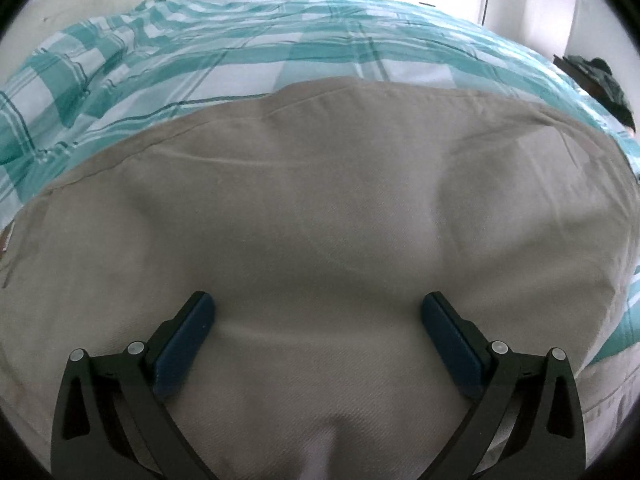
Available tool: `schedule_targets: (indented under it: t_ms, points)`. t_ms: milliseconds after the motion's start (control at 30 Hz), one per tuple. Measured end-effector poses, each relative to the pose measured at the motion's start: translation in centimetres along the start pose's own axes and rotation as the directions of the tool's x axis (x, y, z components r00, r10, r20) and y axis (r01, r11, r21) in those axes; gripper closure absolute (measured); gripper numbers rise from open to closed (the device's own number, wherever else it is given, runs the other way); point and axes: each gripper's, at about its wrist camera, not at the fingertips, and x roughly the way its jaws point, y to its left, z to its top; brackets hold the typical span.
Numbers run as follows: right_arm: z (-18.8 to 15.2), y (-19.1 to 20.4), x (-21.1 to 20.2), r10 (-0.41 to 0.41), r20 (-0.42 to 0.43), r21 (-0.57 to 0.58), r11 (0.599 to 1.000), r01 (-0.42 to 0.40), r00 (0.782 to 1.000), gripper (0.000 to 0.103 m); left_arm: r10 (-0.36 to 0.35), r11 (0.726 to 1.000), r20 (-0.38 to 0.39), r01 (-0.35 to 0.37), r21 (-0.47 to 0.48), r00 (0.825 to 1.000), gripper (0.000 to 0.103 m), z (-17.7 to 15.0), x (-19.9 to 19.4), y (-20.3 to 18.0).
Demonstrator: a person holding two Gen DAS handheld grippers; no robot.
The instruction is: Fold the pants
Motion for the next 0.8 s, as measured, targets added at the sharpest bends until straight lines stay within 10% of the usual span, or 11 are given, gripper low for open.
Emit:
schedule_targets:
  t_ms: [100, 233, 300, 467, 633, 700, 800]
  points:
    - [-1.1, -5.7, -5.2, -0.044, 0.081, 0.053, 0.998, 0.04, 0.996, 0.028, 0.007, 1.0, -0.015, -0.007, 0.0, 1.0, 0.001, 0.4, -0.1, -0.1]
    - [-7.1, -5.0, -12.9, 0.207, 0.077, -0.058, 0.978, -0.203, 0.975, 0.022, 0.068, 0.998, -0.054, -0.067, 0.018, 0.996, 0.001, 0.9, -1.1, -0.6]
    - [-12.8, -3.4, -16.7, 0.376, 0.008, -0.123, 0.92, -0.373, 0.926, 0.018, 0.103, 0.994, -0.082, -0.1, 0.036, 0.991, 0.001, 0.8, -3.1, -1.4]
    - [-27.5, 0.3, -20.0, 0.519, -0.221, -0.19, 0.808, -0.558, 0.826, 0.017, -0.171, 0.977, -0.123, 0.184, 0.103, 0.978, 0.001, -2.5, -10.9, -5.0]
    - [-29.6, -8.6, -18.4, 0.324, -0.124, -0.011, 0.945, -0.327, 0.938, 0.032, -0.118, 0.929, -0.272, 0.203, 0.31, 0.955, 0.0, -10.7, -12.9, -6.1]
    - [-28.7, -13.4, -18.8, 0.287, -0.052, 0.131, 0.951, -0.279, 0.956, 0.043, -0.133, 0.957, -0.257, 0.191, 0.217, 0.957, 0.001, -12.8, -13.8, -2.6]
    - [-28.5, -15.4, -20.8, 0.224, 0.002, 0.169, 0.96, -0.222, 0.974, 0.035, -0.12, 0.986, -0.23, 0.142, 0.083, 0.966, 0.001, -12.8, -16.1, 1.8]
